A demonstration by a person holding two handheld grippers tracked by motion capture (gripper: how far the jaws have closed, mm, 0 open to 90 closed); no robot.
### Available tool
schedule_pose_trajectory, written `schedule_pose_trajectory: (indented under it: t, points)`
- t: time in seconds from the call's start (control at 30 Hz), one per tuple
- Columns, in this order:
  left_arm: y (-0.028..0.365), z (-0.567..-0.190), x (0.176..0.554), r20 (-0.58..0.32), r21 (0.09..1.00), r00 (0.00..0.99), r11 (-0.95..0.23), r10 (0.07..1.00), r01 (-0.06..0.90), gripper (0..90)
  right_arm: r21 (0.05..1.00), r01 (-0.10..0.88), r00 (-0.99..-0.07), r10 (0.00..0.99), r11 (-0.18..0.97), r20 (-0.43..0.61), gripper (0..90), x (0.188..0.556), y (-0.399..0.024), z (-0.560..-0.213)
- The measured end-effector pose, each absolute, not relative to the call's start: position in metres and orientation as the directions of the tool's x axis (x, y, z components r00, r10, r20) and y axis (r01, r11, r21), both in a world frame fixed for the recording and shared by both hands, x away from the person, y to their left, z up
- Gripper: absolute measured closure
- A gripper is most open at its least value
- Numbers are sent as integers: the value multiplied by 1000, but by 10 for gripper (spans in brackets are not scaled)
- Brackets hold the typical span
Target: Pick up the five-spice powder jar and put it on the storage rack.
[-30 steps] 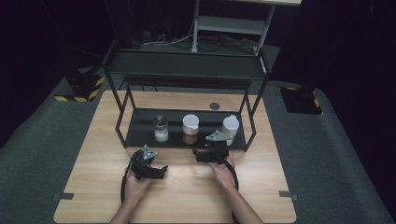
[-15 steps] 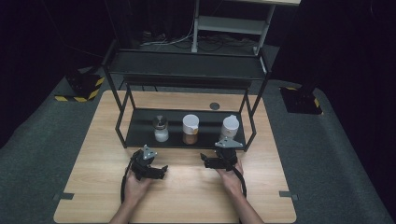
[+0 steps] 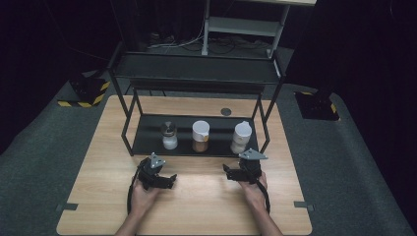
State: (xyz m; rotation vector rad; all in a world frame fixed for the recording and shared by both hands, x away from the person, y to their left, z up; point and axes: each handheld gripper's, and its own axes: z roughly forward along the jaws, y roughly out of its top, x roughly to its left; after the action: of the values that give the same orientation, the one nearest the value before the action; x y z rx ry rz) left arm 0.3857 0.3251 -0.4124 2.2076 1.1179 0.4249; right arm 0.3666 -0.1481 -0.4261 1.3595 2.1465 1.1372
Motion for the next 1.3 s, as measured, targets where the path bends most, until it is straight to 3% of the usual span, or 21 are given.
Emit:
schedule_pose_trajectory:
  t: [0.83, 1.3]
  points:
    - [325, -412, 386, 6, 655, 589, -449, 808, 608, 57, 741, 652, -358, 927, 160, 114, 109, 349, -177, -442]
    - [325, -413, 385, 6, 655, 589, -448, 808, 608, 57, 703, 689, -350, 931, 179, 105, 99, 359, -172, -438]
